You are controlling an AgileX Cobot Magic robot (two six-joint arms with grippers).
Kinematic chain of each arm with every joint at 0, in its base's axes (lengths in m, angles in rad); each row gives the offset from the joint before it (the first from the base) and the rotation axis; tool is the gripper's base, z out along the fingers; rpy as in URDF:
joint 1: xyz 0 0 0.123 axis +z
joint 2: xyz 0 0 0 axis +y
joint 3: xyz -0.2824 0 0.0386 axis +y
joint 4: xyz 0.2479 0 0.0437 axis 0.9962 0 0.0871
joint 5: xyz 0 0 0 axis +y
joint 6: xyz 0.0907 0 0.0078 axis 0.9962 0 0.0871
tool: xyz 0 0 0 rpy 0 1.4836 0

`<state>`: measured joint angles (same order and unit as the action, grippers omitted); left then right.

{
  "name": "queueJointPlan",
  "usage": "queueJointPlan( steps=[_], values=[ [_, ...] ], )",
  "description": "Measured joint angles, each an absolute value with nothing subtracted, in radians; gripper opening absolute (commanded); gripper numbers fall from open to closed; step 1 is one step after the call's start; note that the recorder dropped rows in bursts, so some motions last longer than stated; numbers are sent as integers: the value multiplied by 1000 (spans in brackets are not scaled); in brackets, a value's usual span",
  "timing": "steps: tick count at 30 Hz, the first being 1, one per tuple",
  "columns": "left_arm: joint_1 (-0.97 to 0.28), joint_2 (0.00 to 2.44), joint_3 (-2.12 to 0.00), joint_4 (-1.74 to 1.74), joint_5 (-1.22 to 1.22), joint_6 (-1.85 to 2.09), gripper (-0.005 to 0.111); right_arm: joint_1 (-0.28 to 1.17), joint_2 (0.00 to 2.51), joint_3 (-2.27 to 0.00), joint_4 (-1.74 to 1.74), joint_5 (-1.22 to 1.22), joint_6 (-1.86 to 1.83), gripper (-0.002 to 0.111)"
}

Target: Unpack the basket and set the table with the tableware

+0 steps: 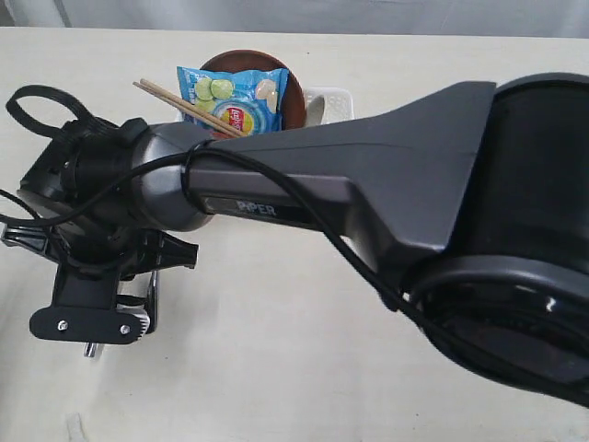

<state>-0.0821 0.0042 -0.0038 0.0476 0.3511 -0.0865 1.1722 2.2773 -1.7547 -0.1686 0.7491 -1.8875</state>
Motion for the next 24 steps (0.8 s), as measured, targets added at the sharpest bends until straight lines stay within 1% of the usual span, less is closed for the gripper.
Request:
queueJointPlan(
  steps=[6, 22, 23, 24],
  values=[
    [-82, 4, -4, 48, 351, -86, 0, 1139, 2277, -1755, -169, 728, -1891, 0],
    [-82, 4, -4, 48, 351, -86, 0, 1111, 2298, -1755, -117, 668, -1932, 0],
    [-82, 4, -4, 48, 351, -86, 0, 1106, 2300, -1755, -115, 667, -1932, 0],
    [-82, 4, -4, 48, 351, -86, 0, 1101, 2303, -1755, -112, 665, -1932, 3]
  ],
)
